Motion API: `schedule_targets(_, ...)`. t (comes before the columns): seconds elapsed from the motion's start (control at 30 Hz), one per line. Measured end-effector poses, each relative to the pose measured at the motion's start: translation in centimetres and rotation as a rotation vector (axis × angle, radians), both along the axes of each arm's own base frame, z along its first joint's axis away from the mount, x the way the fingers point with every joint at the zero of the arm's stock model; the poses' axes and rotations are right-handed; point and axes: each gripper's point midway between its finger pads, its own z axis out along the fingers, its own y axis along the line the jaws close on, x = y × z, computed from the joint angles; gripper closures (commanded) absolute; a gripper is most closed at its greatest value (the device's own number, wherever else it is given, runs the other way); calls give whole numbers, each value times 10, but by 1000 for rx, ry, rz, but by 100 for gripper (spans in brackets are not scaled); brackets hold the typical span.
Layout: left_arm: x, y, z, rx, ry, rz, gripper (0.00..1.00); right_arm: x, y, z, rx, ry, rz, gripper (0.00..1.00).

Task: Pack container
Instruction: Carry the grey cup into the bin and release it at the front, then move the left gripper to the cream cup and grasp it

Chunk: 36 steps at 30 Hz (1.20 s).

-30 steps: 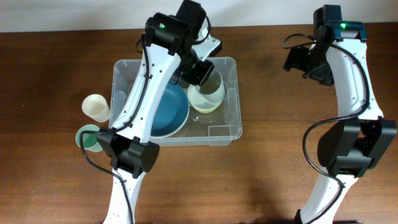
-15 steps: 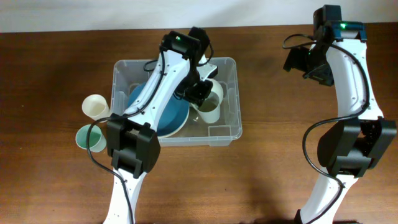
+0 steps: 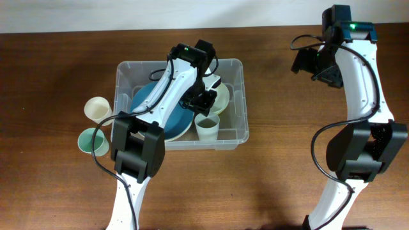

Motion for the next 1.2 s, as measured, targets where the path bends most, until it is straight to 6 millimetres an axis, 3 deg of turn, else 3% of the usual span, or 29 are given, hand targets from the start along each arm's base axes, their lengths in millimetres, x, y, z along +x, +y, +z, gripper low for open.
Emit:
schedule_targets(0.1,5,-2,7,-7,-21,0,60,0,0,0,0,0,0,1)
schedule_targets(0.3,28,-10,57,-52,-148,1,58,0,0,0,0,0,0,1)
schedule_targets(0.47,35,-10,80,-60,-207,3,56,0,0,0,0,0,1,1)
schedule_targets(0.53,36,-6,85,-41,-220,5,47,0,0,0,0,0,0,1)
schedule_targets(0.63,45,1,100,-5,-281,35,23,0,0,0,0,0,0,1)
schedule_targets(0.73,53,19,114,73,-338,137,18,0,0,0,0,0,0,1)
schedule_targets(0.87,64,80,141,213,-415,426,8,0,0,0,0,0,0,1)
schedule_targets(1.03,73,201,173,255,-442,861,7,0,0,0,0,0,0,1)
schedule_targets(1.07,73,235,176,260,-436,963,7,0,0,0,0,0,0,1)
schedule_targets(1.1,72,256,176,266,-429,1019,6,0,0,0,0,0,0,1)
schedule_targets(1.2,66,296,172,288,-404,1120,5,0,0,0,0,0,0,1)
